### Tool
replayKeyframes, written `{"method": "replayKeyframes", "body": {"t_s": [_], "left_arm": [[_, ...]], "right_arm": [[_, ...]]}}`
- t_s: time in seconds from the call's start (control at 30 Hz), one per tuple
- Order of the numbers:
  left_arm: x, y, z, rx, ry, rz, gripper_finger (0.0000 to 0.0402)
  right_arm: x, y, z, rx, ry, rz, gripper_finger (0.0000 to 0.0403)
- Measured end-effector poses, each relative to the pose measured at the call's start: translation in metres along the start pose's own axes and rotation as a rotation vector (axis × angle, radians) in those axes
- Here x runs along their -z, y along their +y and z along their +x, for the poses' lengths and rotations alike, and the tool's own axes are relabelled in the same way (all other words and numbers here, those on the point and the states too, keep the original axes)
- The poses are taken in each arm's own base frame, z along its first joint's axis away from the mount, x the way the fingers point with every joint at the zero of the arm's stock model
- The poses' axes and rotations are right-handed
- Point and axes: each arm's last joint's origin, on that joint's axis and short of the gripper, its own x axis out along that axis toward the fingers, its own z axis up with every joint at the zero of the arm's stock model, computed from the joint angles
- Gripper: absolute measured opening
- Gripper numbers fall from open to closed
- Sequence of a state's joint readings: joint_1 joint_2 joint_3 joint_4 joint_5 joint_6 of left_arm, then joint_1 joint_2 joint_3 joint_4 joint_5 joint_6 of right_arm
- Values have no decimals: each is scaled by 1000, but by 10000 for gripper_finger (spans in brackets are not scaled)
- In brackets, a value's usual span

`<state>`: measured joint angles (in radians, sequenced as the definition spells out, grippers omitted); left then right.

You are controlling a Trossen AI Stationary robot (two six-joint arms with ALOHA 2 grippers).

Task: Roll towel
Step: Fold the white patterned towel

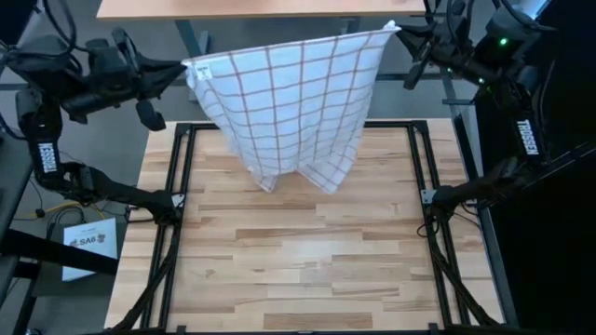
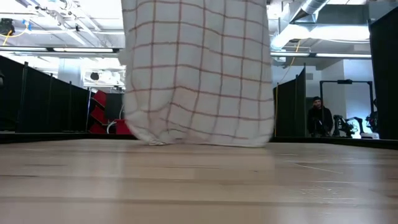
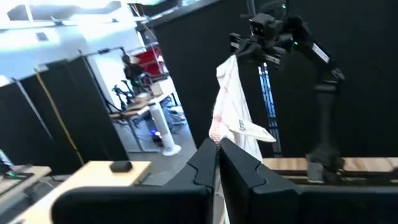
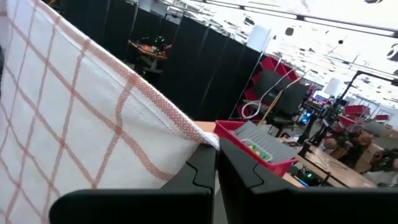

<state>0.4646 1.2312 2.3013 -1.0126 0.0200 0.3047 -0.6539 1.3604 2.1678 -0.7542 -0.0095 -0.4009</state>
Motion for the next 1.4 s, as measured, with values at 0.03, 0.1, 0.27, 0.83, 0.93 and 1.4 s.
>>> {"method": "replayKeyframes", "body": {"t_s": [0.03,0.1,0.27,0.83,0.93,1.4], "left_arm": [[-1,1,-1,-6,-7,3,0],[-3,2,-2,-22,-24,7,0],[-8,6,-2,-66,-75,38,0],[-16,17,3,-187,-151,145,1],[-17,19,3,-211,-155,157,1],[36,8,56,91,282,25,0]], "right_arm": [[-1,-1,1,4,-2,-7,0],[-2,-2,4,8,-7,-24,0],[-8,-11,5,53,-33,-49,0],[-22,-29,4,189,-152,-121,0],[-22,-31,7,206,-160,-144,0],[-17,-21,10,113,-110,-122,0]]}}
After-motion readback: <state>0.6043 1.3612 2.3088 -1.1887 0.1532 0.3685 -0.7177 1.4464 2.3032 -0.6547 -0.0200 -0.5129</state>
